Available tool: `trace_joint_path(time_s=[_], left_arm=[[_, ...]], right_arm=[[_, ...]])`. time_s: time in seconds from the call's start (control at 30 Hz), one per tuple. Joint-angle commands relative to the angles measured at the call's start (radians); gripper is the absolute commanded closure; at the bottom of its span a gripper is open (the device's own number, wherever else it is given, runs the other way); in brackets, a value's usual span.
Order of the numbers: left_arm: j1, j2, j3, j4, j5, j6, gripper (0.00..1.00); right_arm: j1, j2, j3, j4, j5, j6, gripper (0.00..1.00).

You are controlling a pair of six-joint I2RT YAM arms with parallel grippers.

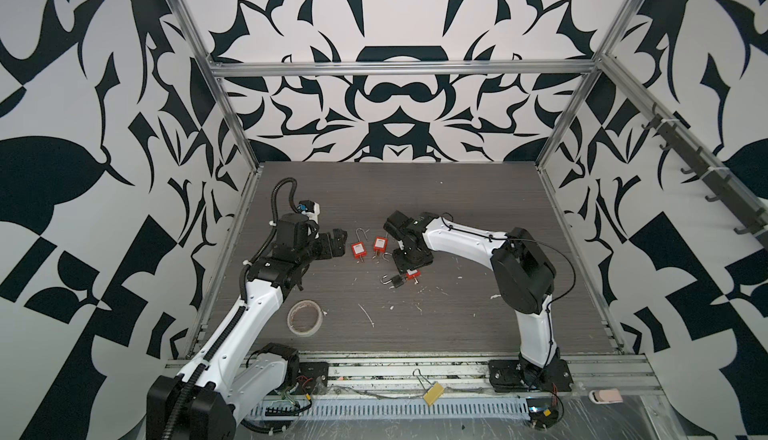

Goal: Lock with the key

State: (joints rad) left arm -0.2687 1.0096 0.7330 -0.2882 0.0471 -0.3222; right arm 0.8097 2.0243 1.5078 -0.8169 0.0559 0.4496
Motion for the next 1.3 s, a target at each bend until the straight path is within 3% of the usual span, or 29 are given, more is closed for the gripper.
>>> trace_joint_path(time_s=[0.0, 0.43, 0.73, 1.17, 1.27], left_arm=[[-0.003, 0.015, 0.011, -0.006, -0.007, -0.013, 0.01], [-0.01, 0.043, 0.051, -0.031, -0.013, -0.025, 0.01], [-0.042, 0.061, 0.077, -0.04, -0.047, -0.029, 0.01], [-0.075, 0.096, 0.085, -0.037, -0.223, -0.082, 0.01], [-0.075, 0.082, 0.078, -0.016, -0.173, -0.041, 0.01]], right_arm=[[0.005, -0.022, 0.036, -0.044, 0.015, -0.008, 0.4], [-0.021, 0.009, 0.04, -0.051, -0.013, -0.025, 0.47], [-0.024, 0.023, 0.028, -0.048, -0.018, -0.045, 0.46], [-0.025, 0.023, 0.01, -0.023, -0.043, -0.075, 0.54], [-0.024, 0.013, 0.001, -0.012, -0.058, -0.078, 0.55]])
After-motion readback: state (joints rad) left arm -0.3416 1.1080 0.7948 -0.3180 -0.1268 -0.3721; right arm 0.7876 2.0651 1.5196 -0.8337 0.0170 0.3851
